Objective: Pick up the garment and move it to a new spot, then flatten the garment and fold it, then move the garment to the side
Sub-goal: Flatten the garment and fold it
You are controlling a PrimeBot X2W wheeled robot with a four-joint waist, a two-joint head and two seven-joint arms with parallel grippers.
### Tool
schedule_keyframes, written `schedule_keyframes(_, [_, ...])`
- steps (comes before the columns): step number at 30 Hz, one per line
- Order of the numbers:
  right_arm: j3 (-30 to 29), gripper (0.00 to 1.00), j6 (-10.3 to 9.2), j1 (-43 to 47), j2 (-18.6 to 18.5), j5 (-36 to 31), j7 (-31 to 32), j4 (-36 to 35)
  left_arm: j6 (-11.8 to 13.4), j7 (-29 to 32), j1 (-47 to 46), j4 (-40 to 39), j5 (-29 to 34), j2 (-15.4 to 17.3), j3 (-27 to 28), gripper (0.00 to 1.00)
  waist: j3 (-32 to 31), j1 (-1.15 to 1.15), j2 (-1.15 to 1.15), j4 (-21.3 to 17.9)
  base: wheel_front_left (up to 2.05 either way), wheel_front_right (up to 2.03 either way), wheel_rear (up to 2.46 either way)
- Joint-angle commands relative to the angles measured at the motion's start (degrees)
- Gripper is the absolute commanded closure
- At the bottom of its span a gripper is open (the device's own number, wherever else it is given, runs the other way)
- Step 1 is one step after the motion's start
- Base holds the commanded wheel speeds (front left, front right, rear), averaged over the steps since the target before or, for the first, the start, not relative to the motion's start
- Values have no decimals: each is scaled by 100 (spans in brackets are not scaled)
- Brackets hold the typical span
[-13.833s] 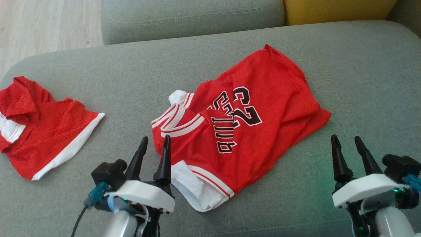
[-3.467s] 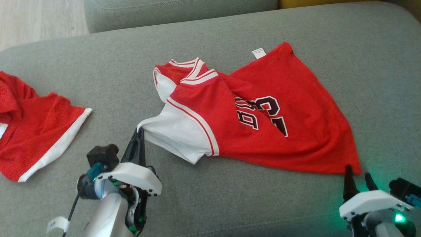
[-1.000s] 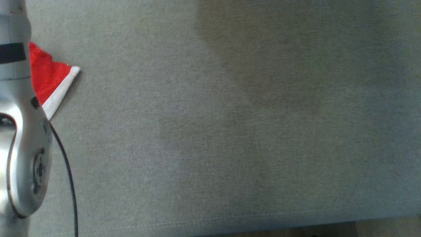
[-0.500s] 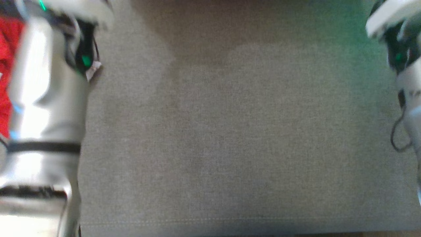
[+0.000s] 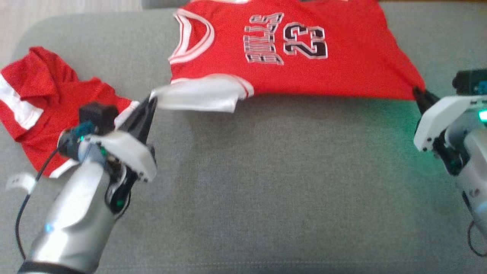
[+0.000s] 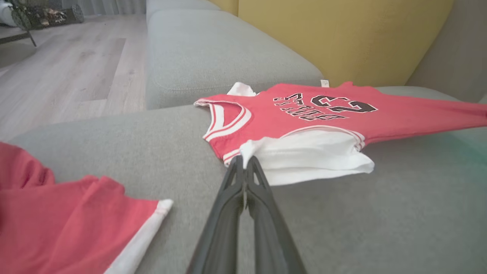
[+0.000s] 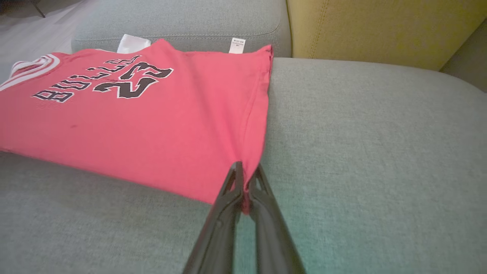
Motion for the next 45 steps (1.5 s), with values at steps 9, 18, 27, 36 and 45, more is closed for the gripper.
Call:
schedule_keyframes(9, [811, 100, -5, 532, -487, 431, 393, -571, 6, 516, 717, -886, -969, 896, -302, 100, -528, 0, 0, -30, 0, 0, 0])
schedule_keyframes(18, [1695, 100, -5, 953, -1157, 942, 1081, -1257, 6, 1290, 1373, -1917, -2070, 1572, -937, 100, -870, 0, 0, 0, 0, 0, 0])
schedule_keyframes(27, [2430, 100, -5, 1285, -2001, 1859, 2005, -2187, 6, 2107, 1741, -3119, -3357, 2363, -1610, 100, -1119, 0, 0, -11, 0, 0, 0])
schedule_keyframes(36, [2589, 100, -5, 1636, -2401, 2709, 2873, -2642, 6, 2682, 2044, -3725, -4407, 2896, -1816, 100, -1282, 0, 0, -82, 0, 0, 0])
schedule_keyframes(45, [2570, 100, -5, 2057, -2654, 3405, 3899, -3028, 6, 3232, 2255, -4225, -4928, 3345, -2017, 100, -1389, 0, 0, -188, 0, 0, 0])
